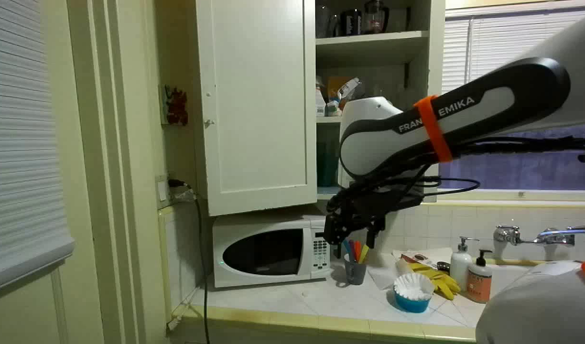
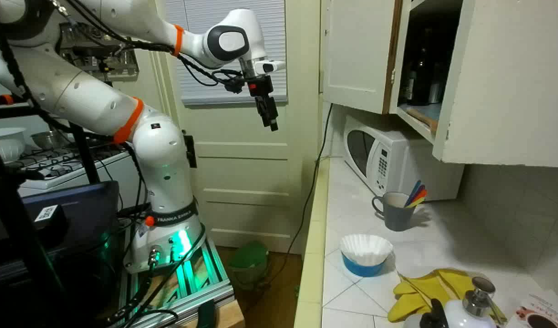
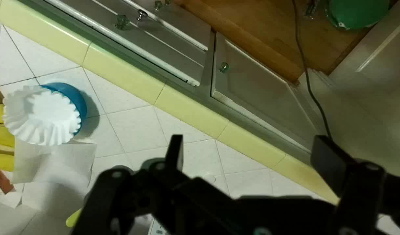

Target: Move the tape in the cabinet to the bottom shelf.

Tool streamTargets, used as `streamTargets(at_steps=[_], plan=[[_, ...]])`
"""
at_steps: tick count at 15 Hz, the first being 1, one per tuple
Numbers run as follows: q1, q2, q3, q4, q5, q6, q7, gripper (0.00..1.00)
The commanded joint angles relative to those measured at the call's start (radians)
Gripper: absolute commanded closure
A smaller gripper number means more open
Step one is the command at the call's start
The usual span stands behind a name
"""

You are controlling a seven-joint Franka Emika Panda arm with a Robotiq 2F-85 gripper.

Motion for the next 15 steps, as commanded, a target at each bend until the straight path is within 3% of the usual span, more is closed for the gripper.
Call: streamTargets(at_steps=[1,9,15], plan=[[0.001,0.001,-0.001,-0.007,-0.001,-0.003,0.000,0.00],[-0.004,0.008,-0.003,-0.019,0.018,0.025,0.029,0.00],[-0.164,-0.003,-0.103,0.104,-0.010,0.073,0.111,0.00]])
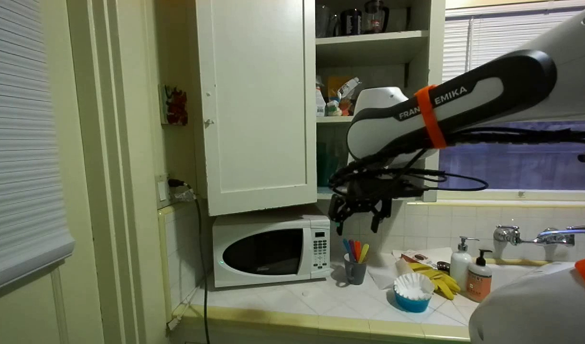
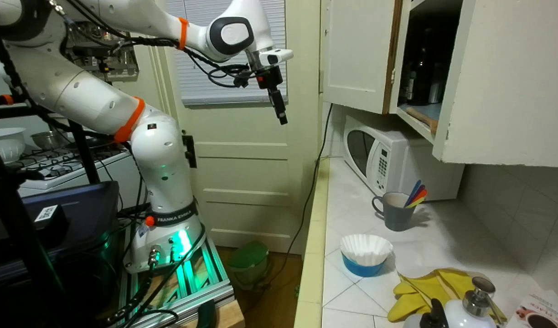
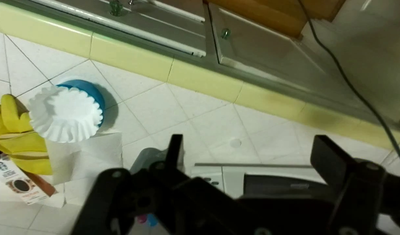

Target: Move the tape in the cabinet to the bottom shelf.

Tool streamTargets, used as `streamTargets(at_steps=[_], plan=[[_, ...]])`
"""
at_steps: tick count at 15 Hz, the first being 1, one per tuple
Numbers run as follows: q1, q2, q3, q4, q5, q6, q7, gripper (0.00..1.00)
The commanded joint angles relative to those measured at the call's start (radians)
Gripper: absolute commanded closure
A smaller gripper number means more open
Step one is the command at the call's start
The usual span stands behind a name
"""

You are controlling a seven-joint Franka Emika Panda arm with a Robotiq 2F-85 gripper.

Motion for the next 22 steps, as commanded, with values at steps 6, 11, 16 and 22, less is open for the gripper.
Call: streamTargets(at_steps=[6,11,16,22], plan=[[-0.241,0.048,-0.140,0.241,-0.041,0.193,0.012,0.00],[-0.289,0.048,-0.126,0.303,-0.065,0.317,0.016,0.00],[-0.386,0.059,-0.046,0.283,-0.083,0.392,0.175,0.00],[-0.554,0.138,0.068,0.343,-0.145,0.671,0.368,0.00]])
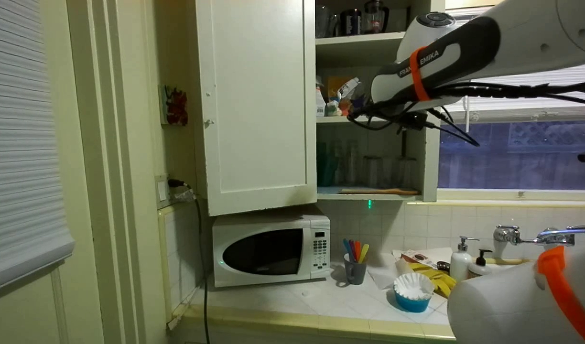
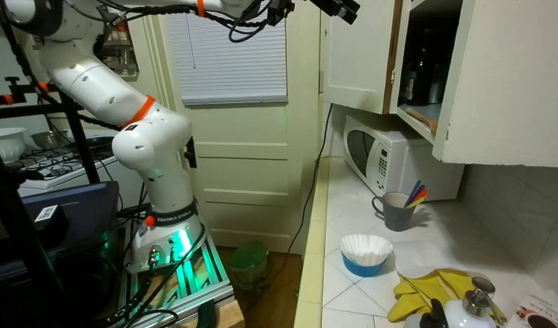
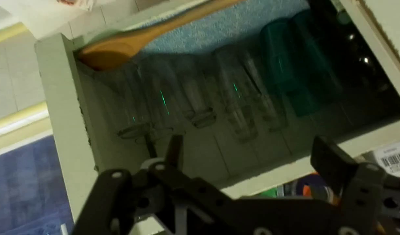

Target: Move the tape in the cabinet to the bottom shelf.

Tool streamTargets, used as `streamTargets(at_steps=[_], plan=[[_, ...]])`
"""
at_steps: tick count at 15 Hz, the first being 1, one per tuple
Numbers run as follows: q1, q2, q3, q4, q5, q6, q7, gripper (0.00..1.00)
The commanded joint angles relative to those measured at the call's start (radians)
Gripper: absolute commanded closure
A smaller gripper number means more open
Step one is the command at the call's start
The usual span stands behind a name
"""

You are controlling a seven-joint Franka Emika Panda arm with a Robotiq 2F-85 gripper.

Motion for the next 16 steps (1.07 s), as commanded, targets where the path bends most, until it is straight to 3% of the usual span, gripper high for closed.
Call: streamTargets(at_steps=[1,5,6,7,11,16], plan=[[-0.143,0.049,0.072,0.033,-0.072,0.199,0.072,0.00],[-0.398,0.093,0.168,0.061,-0.085,0.439,0.065,0.00],[-0.294,0.059,0.129,0.032,-0.020,0.366,0.001,0.00],[-0.352,0.068,0.152,0.038,-0.013,0.405,-0.006,0.00],[-0.473,0.094,0.228,0.045,-0.042,0.474,-0.023,0.00],[-0.557,0.135,0.279,0.033,-0.070,0.584,-0.290,0.00]])
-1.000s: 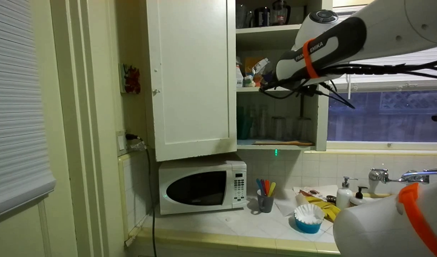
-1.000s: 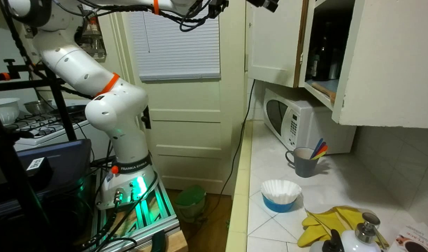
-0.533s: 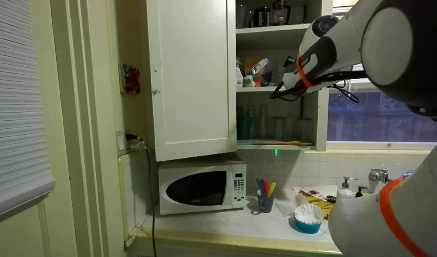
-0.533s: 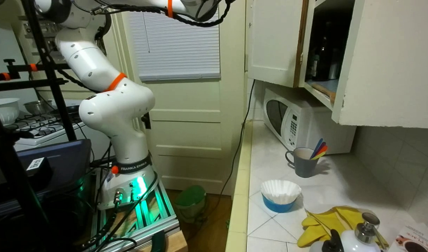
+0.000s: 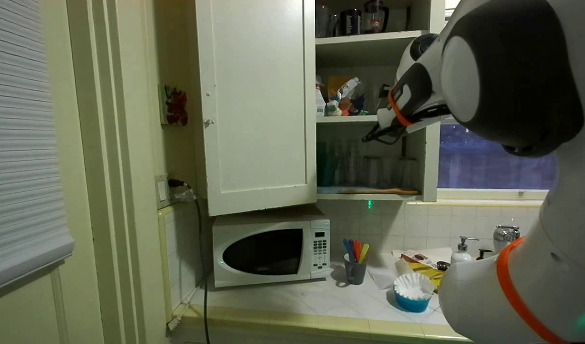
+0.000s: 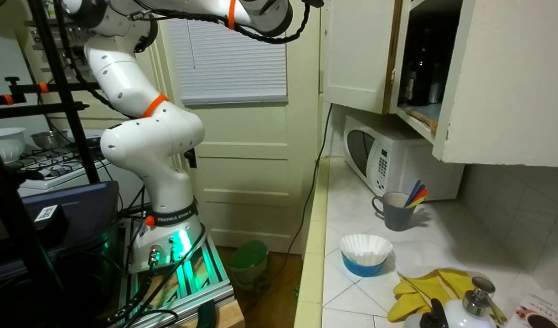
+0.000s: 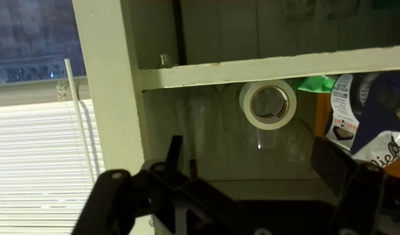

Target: Move the tape in the cabinet to the bottom shelf.

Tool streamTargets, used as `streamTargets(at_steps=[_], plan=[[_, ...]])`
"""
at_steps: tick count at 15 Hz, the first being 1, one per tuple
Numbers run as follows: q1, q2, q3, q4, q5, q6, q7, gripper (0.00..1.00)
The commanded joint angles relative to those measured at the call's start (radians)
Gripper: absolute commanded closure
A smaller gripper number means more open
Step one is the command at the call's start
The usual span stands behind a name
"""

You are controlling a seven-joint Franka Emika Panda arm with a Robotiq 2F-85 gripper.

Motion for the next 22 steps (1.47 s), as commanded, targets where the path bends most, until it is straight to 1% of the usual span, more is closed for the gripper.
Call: streamTargets(at_steps=[1,3,4,6,7,8,9,10,11,12,13,15,18,20,22], plan=[[-0.048,0.043,0.028,-0.007,-0.005,0.088,-0.184,0.00],[-0.055,0.072,0.030,0.008,0.035,0.100,-0.221,0.00],[-0.039,0.044,0.020,-0.001,0.008,0.068,-0.171,0.00],[-0.045,0.060,0.020,0.003,0.013,0.075,-0.193,0.00],[-0.079,0.060,0.046,0.009,0.019,0.074,-0.178,0.00],[-0.044,0.090,0.027,0.023,0.019,0.086,-0.187,0.00],[0.035,0.127,-0.012,0.037,0.062,0.079,-0.263,0.00],[0.071,0.147,-0.033,0.050,0.068,0.076,-0.273,0.00],[0.133,0.176,-0.071,0.066,0.076,0.069,-0.298,0.00],[0.193,0.197,-0.114,0.082,0.084,0.054,-0.320,0.00],[0.278,0.221,-0.181,0.102,0.088,0.031,-0.352,0.00],[0.383,0.248,-0.279,0.136,0.089,-0.010,-0.401,0.00],[0.501,0.267,-0.410,0.181,0.090,-0.051,-0.451,0.00],[0.548,0.275,-0.464,0.210,0.085,-0.059,-0.466,0.00],[0.584,0.284,-0.498,0.237,0.091,-0.059,-0.476,0.00]])
